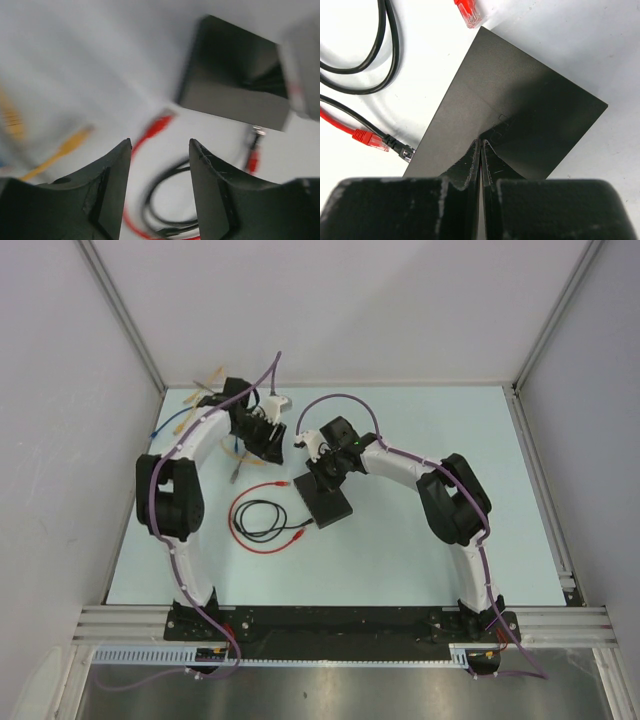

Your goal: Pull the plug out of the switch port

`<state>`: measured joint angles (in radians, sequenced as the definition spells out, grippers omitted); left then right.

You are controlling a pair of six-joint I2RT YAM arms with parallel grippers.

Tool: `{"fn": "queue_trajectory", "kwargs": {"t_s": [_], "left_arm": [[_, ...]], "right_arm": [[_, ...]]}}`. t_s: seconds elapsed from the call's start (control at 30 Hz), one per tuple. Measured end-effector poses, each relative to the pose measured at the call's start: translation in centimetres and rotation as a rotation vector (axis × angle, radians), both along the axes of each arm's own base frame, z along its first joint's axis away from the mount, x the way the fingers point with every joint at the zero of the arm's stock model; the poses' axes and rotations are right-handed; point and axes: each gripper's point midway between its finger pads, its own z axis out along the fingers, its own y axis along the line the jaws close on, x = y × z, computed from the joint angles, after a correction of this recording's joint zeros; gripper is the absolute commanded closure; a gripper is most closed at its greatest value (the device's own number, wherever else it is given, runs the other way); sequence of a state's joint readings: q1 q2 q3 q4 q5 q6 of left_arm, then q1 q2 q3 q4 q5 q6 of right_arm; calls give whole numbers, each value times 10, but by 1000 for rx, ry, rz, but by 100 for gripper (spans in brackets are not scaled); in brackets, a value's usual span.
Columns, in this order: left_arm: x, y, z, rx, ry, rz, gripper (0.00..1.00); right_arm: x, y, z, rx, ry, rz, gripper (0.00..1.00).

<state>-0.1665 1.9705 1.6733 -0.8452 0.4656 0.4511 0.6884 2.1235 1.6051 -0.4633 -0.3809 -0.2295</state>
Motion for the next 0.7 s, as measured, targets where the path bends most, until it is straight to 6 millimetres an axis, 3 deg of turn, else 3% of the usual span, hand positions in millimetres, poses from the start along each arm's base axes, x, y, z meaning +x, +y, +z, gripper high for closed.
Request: {"fn": "queue_trajectory", "kwargs": {"t_s": [0.13, 0.27, 0.47, 0.7], "left_arm": [[-62, -28, -26, -198, 201, -38, 44], [-97, -40, -44, -296, 331, -44, 47], [-111, -59, -45, -424, 418, -71, 48], [-117, -73, -70, -448, 508, -48, 47]], "right_arm": [[0, 0, 0, 1, -1, 0, 95], [-1, 1, 0, 0, -2, 2, 95], [-2, 2, 0, -2, -3, 5, 95], [-3, 2, 0, -4, -11, 4, 95]]}}
